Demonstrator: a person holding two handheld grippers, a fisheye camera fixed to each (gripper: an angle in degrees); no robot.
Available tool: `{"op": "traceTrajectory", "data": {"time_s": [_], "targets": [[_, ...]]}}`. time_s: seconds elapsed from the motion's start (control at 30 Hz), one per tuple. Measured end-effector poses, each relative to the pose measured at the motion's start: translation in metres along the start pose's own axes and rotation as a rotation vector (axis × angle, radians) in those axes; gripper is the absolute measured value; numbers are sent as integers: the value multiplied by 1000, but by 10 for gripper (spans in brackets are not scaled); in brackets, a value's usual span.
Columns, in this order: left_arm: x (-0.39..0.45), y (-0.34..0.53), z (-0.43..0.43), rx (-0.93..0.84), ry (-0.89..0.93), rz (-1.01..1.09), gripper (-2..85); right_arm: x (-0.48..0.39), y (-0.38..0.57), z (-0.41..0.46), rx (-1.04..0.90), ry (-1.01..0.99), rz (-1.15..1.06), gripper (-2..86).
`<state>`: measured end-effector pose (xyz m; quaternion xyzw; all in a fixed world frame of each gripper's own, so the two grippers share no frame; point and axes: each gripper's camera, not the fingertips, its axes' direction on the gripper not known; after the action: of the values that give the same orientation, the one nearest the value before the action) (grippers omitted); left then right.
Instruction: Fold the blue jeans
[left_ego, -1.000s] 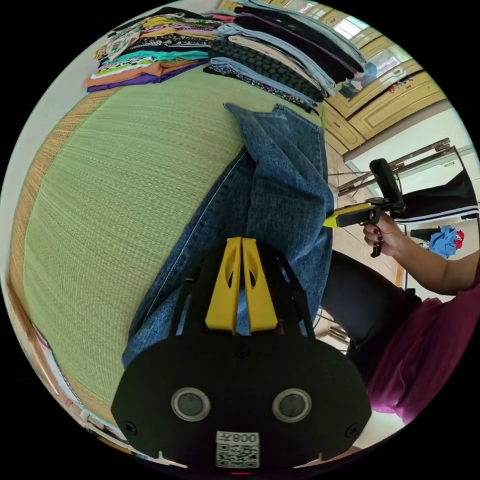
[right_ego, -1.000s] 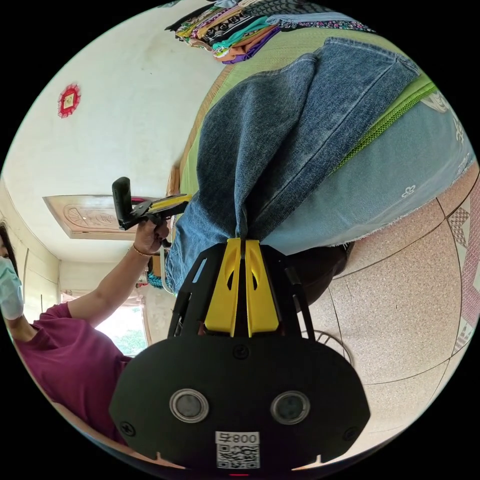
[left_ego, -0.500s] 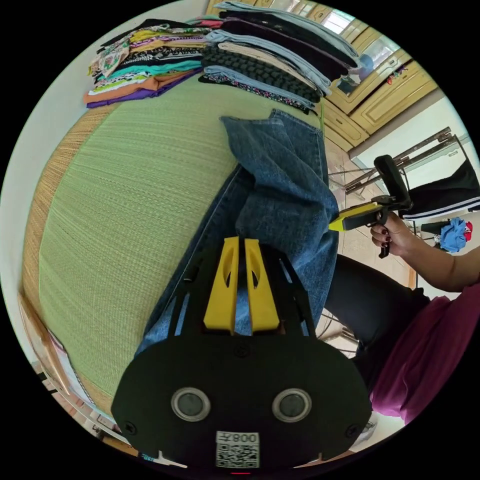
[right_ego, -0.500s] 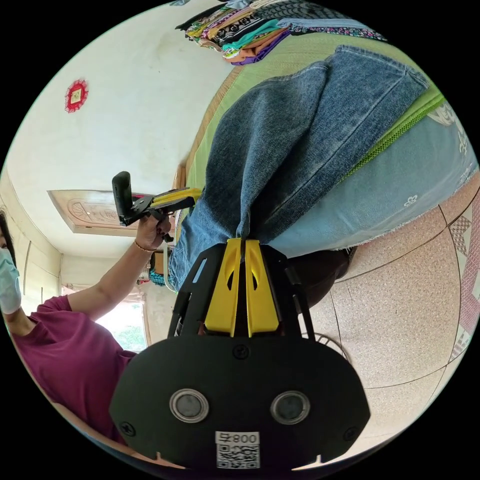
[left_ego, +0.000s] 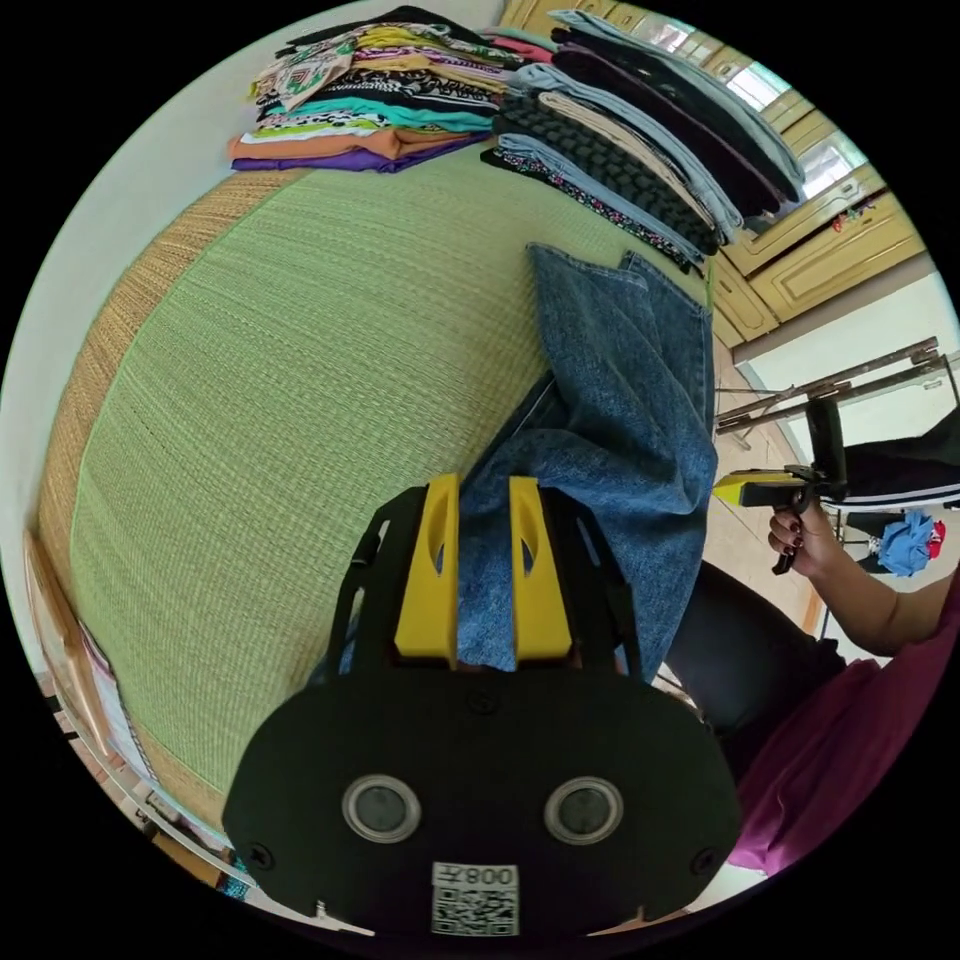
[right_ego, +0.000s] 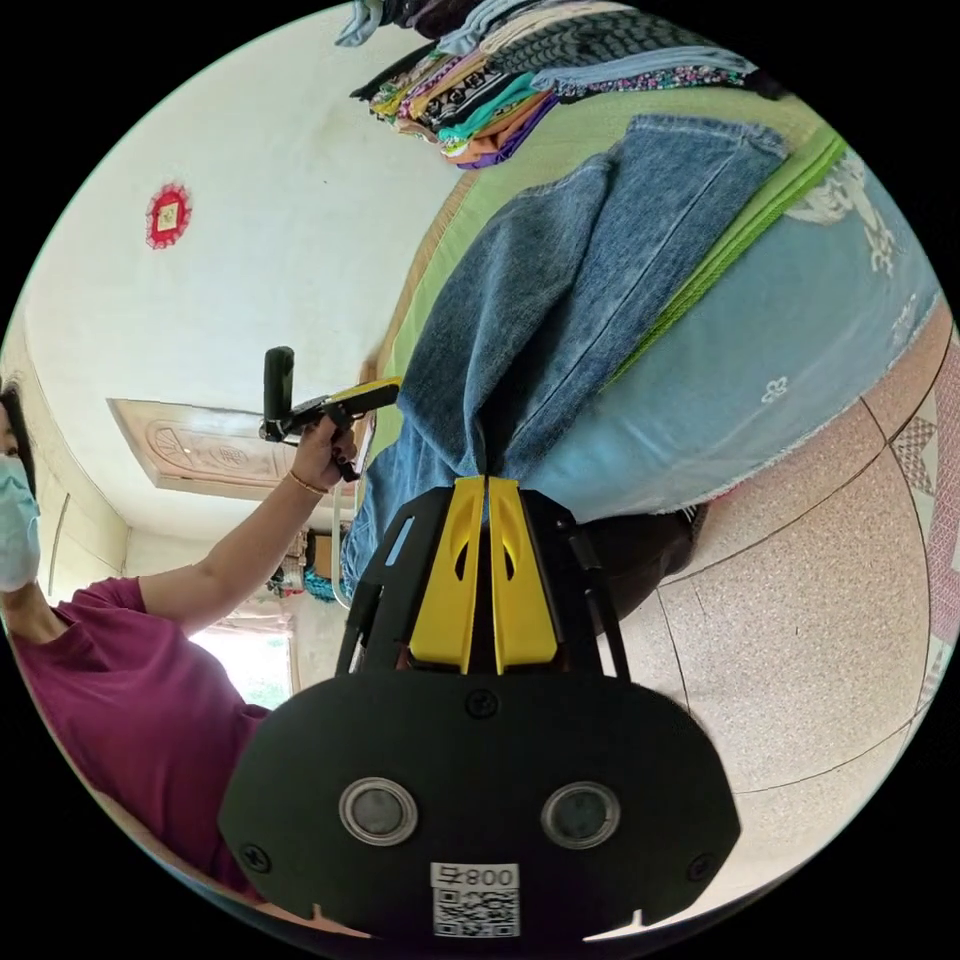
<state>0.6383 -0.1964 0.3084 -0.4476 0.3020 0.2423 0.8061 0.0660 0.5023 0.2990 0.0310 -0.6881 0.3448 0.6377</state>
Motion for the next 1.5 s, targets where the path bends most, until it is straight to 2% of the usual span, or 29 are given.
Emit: {"op": "traceTrajectory", "data": {"time_s": [0.13,0.27,0.5,0.67,0.77,0.93,1.17,1.37,1.5], "targets": [[-21,3,-10,90,133,-50,96,-8,-17,-27,100,82,-49,35],[-29,-16,-7,172,263,-68,101,-29,-59,-30,150,284,-137,70],[-25,-89,39,87,345,-60,119,-53,-123,-4,165,510,-207,83],[-27,-124,76,-16,340,-72,113,-57,-137,24,94,538,-219,83],[-24,-131,80,-16,365,-50,84,-63,-133,38,74,605,-223,77],[-8,-133,63,52,343,3,40,-73,-120,24,104,543,-242,52],[46,-157,19,140,323,218,20,-101,-68,-63,286,480,-264,31],[88,-184,39,25,231,305,16,-74,-39,-84,299,464,-156,28],[92,-190,57,-27,210,275,15,-51,-33,-75,283,448,-86,26]]}}
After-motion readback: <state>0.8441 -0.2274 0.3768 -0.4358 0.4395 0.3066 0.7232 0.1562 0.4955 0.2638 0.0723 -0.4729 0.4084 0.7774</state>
